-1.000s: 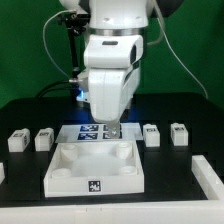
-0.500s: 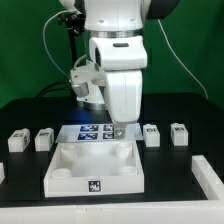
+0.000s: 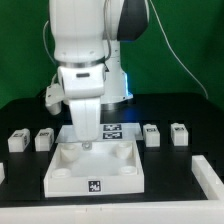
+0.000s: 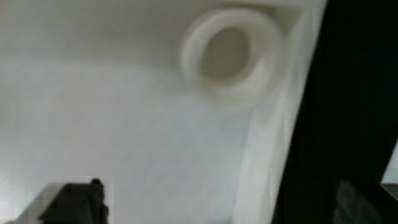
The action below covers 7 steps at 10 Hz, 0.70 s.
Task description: Assemble one leg
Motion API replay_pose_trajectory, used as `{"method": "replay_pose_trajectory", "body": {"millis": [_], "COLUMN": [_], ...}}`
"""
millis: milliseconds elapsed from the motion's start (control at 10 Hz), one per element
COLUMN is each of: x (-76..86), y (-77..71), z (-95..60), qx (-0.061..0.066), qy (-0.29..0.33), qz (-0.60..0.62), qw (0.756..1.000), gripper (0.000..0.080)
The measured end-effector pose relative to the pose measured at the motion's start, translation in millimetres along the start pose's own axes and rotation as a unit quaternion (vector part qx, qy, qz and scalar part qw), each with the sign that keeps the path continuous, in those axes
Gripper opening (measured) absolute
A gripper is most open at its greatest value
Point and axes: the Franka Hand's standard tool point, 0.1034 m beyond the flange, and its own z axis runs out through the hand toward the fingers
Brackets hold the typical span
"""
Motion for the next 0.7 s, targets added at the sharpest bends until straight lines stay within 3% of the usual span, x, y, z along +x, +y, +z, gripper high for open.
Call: {"method": "replay_pose_trajectory", "body": {"millis": [200,400,700], "x": [0.9,-1.5,4.7], "y": [-0.1,5.4,5.9], "z": [10.3,14.1,15.2], "qx": [-0.003,-0.022,-0.024], "qy": [0.003,0.002,0.003], "qz": [0.002,0.005,0.019], "qw": [1.0,1.0,1.0], "gripper": [0.065,0.065,0.065]}}
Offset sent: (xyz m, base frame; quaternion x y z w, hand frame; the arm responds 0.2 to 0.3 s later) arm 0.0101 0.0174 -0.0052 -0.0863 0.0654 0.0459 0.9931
